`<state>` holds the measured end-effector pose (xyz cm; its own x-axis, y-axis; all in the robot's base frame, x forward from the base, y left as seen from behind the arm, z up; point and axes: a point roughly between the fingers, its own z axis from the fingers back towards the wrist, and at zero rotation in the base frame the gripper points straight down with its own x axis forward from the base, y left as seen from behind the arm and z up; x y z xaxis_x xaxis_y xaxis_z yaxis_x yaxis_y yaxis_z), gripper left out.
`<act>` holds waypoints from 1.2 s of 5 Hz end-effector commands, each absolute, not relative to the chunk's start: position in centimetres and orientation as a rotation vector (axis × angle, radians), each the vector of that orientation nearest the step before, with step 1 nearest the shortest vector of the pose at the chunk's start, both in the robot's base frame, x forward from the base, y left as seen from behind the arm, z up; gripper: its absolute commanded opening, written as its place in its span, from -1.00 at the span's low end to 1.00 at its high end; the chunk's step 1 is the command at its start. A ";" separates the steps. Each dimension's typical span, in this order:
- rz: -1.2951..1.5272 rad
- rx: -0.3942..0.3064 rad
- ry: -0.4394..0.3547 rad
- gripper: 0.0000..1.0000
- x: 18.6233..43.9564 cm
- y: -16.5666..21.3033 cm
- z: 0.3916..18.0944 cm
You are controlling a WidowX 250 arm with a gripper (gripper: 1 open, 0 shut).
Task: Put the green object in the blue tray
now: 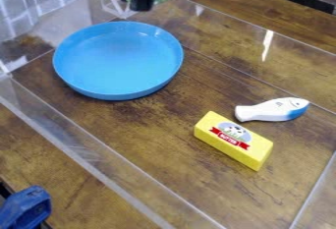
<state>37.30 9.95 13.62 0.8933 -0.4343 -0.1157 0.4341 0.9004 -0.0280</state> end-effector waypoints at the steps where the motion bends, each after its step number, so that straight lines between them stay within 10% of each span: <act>1: -0.389 0.053 0.033 -1.00 36.8 11.9 17.2; 2: -0.430 0.050 0.031 -1.00 36.2 13.7 16.7; 3: -0.472 0.053 0.044 1.00 35.7 15.4 16.1; 6: -0.635 0.062 0.054 1.00 36.5 14.1 14.7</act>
